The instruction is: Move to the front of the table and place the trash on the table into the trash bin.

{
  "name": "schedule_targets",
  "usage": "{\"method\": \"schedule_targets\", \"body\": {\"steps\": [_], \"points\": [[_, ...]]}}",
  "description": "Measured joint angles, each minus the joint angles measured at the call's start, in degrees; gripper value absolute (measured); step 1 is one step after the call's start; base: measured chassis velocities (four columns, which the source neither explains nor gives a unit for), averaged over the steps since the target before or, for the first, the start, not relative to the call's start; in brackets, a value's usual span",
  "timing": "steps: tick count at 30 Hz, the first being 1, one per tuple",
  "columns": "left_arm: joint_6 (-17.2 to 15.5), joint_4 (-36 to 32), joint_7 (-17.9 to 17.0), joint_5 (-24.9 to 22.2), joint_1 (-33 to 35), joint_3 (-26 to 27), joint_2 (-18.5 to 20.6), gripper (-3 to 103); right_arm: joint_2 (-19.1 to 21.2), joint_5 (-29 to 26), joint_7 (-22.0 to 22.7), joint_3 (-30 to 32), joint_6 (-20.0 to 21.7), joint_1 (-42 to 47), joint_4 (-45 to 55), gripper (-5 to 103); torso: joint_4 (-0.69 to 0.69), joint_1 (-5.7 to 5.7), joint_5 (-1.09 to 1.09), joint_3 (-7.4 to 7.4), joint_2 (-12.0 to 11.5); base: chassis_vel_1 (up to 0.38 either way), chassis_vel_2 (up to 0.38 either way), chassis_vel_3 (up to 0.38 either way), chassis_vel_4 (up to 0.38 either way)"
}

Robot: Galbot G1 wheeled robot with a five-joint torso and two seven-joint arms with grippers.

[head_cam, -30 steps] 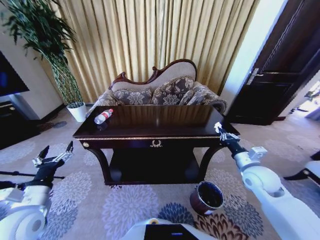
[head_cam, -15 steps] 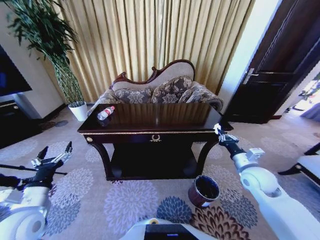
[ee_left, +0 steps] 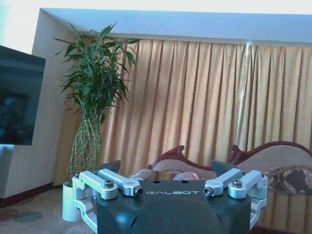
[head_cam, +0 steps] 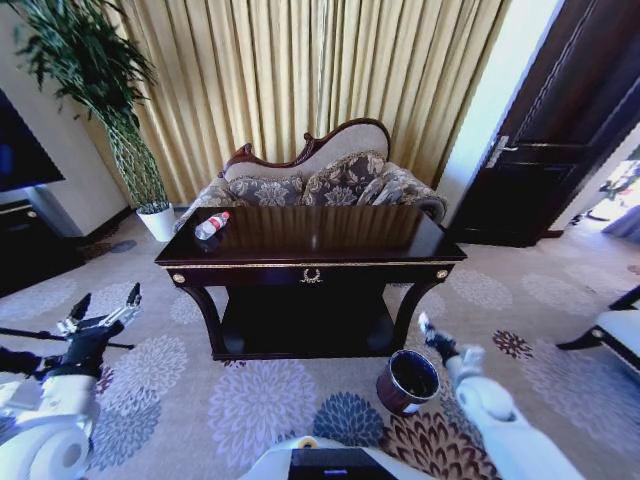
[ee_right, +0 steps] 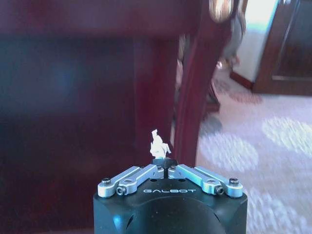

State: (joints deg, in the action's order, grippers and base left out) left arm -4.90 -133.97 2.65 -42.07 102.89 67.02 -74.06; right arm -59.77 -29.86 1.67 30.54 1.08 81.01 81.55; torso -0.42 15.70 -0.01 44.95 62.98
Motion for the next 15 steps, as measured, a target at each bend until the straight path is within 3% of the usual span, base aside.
{"method": "schedule_targets", "body": {"steps": [15], "points": [[-0.2, -1.2, -0.3, 0.0, -0.3, 0.1, -0.6, 100, -1.9, 6.3, 0.0, -7.3, -7.7, -12.4, -24.8, 0, 0.0, 0.0, 0.01, 0.0, 0.0, 0.0, 0.0, 0.0, 0.0]]}}
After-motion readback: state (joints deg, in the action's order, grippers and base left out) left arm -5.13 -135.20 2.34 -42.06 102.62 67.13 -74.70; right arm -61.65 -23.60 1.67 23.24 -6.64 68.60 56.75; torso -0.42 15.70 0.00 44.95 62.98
